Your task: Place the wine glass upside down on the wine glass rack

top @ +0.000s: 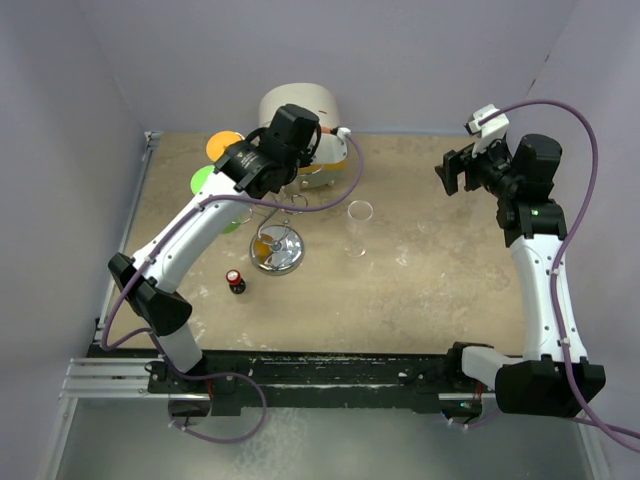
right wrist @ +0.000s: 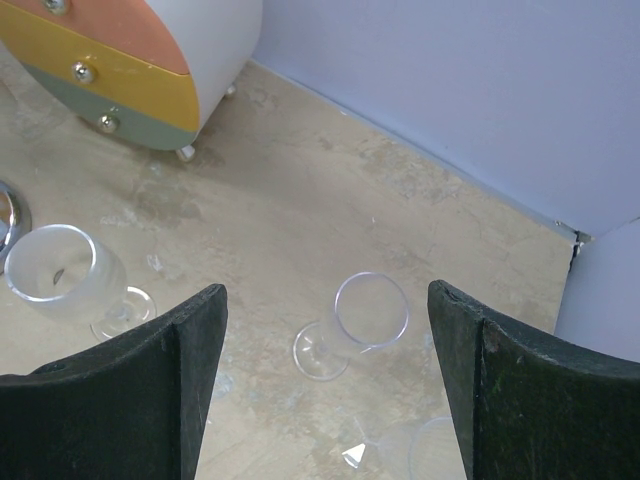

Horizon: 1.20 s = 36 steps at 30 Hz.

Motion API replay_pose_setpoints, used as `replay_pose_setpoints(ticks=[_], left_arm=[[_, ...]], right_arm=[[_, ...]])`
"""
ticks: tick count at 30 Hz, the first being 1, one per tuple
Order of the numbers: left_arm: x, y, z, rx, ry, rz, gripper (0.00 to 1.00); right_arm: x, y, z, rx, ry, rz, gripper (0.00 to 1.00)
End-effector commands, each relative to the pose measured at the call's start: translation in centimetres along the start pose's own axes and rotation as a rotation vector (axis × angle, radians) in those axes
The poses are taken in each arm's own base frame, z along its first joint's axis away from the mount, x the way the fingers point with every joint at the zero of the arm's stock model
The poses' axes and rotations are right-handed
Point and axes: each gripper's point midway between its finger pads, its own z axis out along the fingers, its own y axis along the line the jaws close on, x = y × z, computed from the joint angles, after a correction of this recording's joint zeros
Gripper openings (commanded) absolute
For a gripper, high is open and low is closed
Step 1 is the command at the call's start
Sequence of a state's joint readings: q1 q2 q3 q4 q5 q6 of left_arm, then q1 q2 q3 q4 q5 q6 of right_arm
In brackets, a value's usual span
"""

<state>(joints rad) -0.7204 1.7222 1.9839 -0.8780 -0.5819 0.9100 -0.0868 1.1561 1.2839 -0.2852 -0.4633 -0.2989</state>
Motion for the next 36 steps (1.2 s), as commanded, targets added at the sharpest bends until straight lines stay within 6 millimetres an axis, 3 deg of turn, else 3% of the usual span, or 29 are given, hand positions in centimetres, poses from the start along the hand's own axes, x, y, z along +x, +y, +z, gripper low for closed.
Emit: replay_pose_setpoints(ticks=[1,11,24,30,36], left_arm=[[0.0,2.6,-2.5,-0.063,-0.035,-0.075,0.45],[-0.7,2.4,-3.1,-0.032,-0.092,-0.11,0.59],[-1.8,3.6,-4.3,-0.045,-0.175,-0.156,0.64],[-2.2,5.1,-6.1,-0.071,-0.239,-0.196,0.65],[-3.6,5.9,-9.7,-0.041,-0.423,-0.312,0.73]], right_arm=[[-1.2,-0.2,-0.4,0.007,-0.051,-0.011,0.84],[-1.2,0.0,-0.4,-0.001,-0.049,0.0,0.84],[-1.0,-0.1,-0.3,0.005,-0.04,0.008,0.84],[-0.9,-0.3,-0.2,0.014,-0.037,0.005,0.84],[-0.8,-1.9,-0.5,0.088,-0.01,-0.029,0.85]])
